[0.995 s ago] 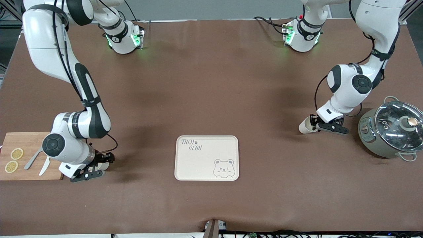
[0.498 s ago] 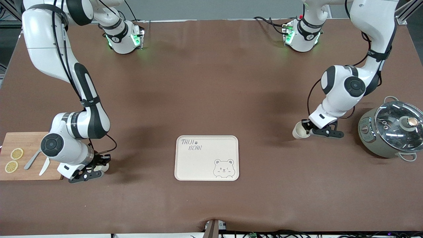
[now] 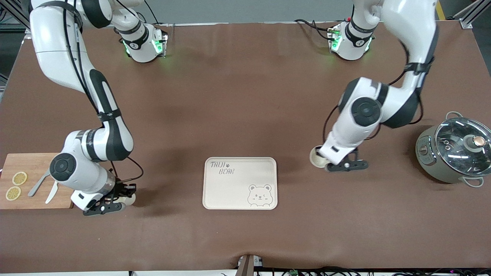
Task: Place white IKEA cup upright on tray with both arms
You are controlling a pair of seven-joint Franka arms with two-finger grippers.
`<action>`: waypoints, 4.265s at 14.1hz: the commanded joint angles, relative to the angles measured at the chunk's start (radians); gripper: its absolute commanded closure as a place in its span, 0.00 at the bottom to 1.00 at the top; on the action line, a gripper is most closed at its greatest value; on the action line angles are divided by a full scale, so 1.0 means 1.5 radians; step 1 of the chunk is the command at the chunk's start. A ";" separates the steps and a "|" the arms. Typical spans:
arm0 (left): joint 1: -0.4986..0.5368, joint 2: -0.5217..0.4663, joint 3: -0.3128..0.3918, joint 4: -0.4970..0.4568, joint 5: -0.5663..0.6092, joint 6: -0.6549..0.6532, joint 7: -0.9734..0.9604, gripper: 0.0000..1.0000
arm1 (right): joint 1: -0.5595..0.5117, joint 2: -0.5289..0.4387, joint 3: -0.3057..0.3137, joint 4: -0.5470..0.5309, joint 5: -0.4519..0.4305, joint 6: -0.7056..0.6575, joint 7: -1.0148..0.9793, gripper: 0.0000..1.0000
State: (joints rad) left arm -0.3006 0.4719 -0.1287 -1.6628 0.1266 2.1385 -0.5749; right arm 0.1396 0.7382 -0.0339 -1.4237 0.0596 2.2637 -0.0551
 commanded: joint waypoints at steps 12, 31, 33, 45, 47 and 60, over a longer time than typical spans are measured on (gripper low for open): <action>-0.144 0.256 0.013 0.324 0.011 0.041 -0.206 1.00 | 0.221 0.003 -0.004 0.075 0.012 -0.002 0.193 1.00; -0.207 0.327 0.081 0.337 0.014 0.140 -0.236 1.00 | 0.297 0.097 -0.010 0.094 -0.043 0.097 0.246 0.58; -0.208 0.329 0.082 0.335 0.016 0.141 -0.236 1.00 | 0.297 0.096 -0.010 0.094 -0.043 0.102 0.250 0.18; -0.203 0.273 0.079 0.337 0.016 0.020 -0.261 0.00 | 0.243 0.061 -0.004 0.120 -0.030 0.031 0.249 0.00; -0.179 0.217 0.076 0.337 0.012 -0.049 -0.238 0.00 | 0.219 0.033 -0.007 0.120 -0.030 -0.005 0.244 0.00; 0.095 0.146 0.080 0.324 -0.093 -0.158 0.274 0.00 | 0.048 -0.158 -0.008 0.068 -0.033 -0.178 0.232 0.00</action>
State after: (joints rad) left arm -0.1768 0.6657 -0.0052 -1.1777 0.0036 1.8850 -0.2151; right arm 0.2511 0.5958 -0.0637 -1.2337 0.0162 2.0041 0.2987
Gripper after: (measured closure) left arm 0.000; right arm 0.000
